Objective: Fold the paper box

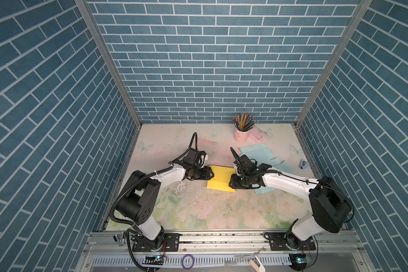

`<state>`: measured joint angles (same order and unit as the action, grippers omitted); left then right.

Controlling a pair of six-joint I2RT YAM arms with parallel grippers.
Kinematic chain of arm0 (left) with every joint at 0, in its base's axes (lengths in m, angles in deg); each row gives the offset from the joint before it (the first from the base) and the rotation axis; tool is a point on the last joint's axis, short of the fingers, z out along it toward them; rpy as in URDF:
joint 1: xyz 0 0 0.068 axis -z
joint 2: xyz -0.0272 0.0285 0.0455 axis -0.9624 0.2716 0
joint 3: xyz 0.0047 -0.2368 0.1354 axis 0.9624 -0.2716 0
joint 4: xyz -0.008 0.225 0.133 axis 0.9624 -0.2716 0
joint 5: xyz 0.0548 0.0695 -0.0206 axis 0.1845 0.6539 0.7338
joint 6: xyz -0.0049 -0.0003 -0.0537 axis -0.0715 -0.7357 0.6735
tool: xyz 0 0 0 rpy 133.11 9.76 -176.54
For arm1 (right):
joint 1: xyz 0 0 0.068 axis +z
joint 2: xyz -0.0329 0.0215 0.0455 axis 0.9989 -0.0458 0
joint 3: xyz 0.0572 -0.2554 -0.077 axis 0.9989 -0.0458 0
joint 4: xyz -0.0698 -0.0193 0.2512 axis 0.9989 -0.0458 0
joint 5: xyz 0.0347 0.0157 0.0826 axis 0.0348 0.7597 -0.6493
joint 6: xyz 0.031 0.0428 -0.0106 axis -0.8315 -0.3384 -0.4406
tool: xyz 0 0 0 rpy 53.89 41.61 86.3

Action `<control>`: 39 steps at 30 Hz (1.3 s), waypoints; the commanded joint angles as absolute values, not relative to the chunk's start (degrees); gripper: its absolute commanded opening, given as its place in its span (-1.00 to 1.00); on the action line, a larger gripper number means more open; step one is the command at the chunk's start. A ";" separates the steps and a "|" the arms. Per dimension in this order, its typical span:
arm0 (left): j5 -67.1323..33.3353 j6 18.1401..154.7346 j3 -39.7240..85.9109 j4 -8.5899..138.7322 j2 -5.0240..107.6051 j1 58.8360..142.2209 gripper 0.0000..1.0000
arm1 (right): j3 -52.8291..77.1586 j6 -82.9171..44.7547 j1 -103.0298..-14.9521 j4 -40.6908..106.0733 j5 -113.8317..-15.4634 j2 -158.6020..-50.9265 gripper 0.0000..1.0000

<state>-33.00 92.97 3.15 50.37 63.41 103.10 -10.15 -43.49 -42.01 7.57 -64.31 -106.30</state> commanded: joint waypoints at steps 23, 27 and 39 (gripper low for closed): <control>-30.82 92.40 0.84 50.63 63.39 104.09 0.07 | -13.45 -44.54 -41.93 10.34 -64.97 -108.03 -0.17; -30.93 92.41 0.76 50.27 62.94 104.08 0.08 | -15.05 -45.13 -41.89 10.79 -64.97 -107.19 -0.10; -29.66 92.36 -0.39 49.06 60.28 104.03 0.40 | -16.47 -45.33 -41.85 11.38 -64.78 -107.14 -0.12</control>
